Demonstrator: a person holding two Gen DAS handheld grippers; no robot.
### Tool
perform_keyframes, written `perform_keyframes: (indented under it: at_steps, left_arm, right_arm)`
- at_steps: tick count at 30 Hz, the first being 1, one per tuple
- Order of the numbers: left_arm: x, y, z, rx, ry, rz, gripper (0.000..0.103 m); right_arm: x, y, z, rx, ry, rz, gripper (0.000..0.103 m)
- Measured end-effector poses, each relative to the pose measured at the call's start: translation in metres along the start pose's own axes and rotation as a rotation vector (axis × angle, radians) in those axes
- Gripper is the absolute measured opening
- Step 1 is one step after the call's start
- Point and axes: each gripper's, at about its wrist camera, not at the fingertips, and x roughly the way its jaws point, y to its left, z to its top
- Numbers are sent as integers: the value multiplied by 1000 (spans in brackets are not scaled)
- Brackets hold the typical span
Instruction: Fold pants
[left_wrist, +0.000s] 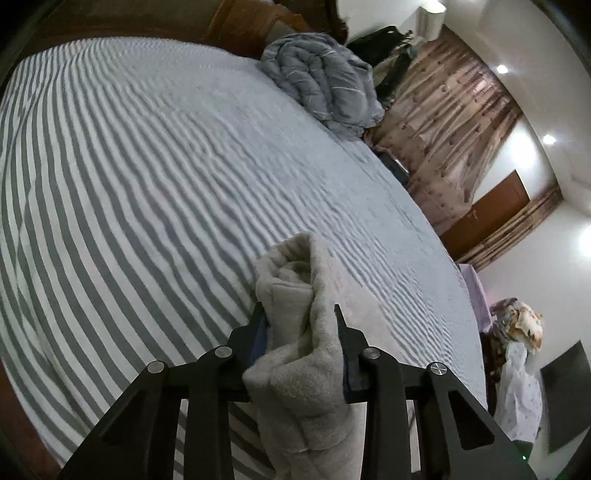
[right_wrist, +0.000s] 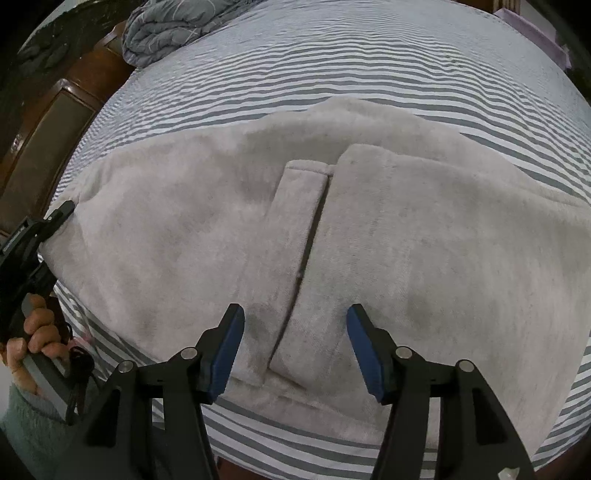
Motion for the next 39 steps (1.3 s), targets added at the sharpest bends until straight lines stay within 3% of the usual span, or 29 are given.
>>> perform_keyframes:
  at_steps: [4,7,12,18,22,26,30,35,36,39]
  left_arm:
    - [-18,-34,1,84,-26,-20,31]
    - [-35,-71,-4,160,-43,-58,31]
    - [-62,-152,-30,352,-52,-162,31]
    - [-58,-243,-100,569,26,-238,31]
    - [-38,-287,-162,695,98,-256,30]
    - [-20,-324,-233,836,163,-272,30]
    - [-8,-343,-295,930,222,-283,30]
    - [19,-343,-349,1105,246,-207,35]
    - [18,-345,-356,1143,252,-224,42]
    - [-4,-348,-366,1158,267,-324,45]
  right_arm:
    - [-13,-17,0,67,-25,64,54]
    - [-30,-30,-1,89,-67,60,54]
    - [-60,-65,-3,147,-127,72,54]
    - [-94,-129,-17,323,-199,181,55]
    - [-115,-176,-36,414,-258,169,56]
    - [-121,-218,-60,491,-260,152,56]
    - [-118,-253,-81,566,-258,146,56]
    - [-109,-279,-95,626,-251,150,56]
    - [-108,-281,-96,626,-250,150,56]
    - [-108,-282,-95,619,-256,159,56]
